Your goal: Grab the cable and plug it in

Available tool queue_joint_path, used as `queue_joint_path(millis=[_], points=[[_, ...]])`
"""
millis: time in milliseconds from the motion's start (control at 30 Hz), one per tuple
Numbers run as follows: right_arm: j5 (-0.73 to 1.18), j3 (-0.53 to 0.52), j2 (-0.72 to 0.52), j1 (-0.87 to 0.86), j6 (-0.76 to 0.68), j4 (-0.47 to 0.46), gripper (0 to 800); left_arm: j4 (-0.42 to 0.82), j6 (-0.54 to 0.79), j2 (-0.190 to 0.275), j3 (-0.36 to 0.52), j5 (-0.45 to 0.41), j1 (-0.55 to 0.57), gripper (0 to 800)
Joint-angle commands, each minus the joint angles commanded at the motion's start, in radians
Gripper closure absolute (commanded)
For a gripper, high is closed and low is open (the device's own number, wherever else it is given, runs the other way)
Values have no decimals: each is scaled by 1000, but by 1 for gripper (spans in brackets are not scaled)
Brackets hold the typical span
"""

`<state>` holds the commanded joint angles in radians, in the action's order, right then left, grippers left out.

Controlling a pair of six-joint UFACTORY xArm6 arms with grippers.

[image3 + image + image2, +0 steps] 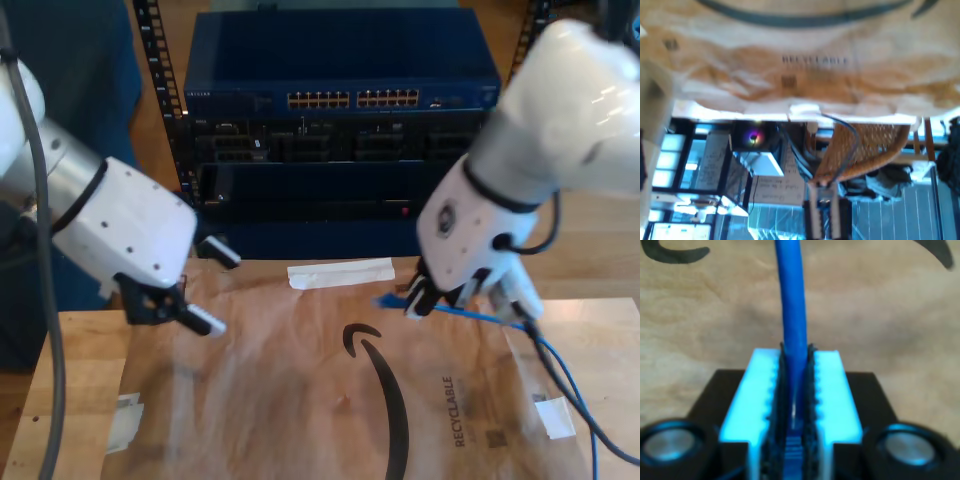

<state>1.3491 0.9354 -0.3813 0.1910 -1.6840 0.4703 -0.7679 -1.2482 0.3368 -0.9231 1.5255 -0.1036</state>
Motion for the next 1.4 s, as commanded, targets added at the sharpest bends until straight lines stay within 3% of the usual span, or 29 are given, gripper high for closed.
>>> queue_joint_path(millis=[167,300,467,667,1067,1233,1400], points=[[48,66,-28,-2,-51,41,799,-130,0,-6,-35,-17,89,0],[63,126,-26,-8,-94,44,799,-155,-3,-41,-66,-17,104,0],[63,140,-26,-32,-98,124,799,-235,-3,-58,-72,-18,118,0],[63,190,-25,-69,-98,167,799,-239,-3,-69,-69,-18,120,0],[63,193,-31,-71,-98,201,799,-249,3,-71,-115,-15,175,1],[63,186,-43,-68,-97,199,799,-342,5,-74,-118,-2,173,0],[61,184,-44,-68,-97,201,799,-350,5,-72,-118,9,164,1]])
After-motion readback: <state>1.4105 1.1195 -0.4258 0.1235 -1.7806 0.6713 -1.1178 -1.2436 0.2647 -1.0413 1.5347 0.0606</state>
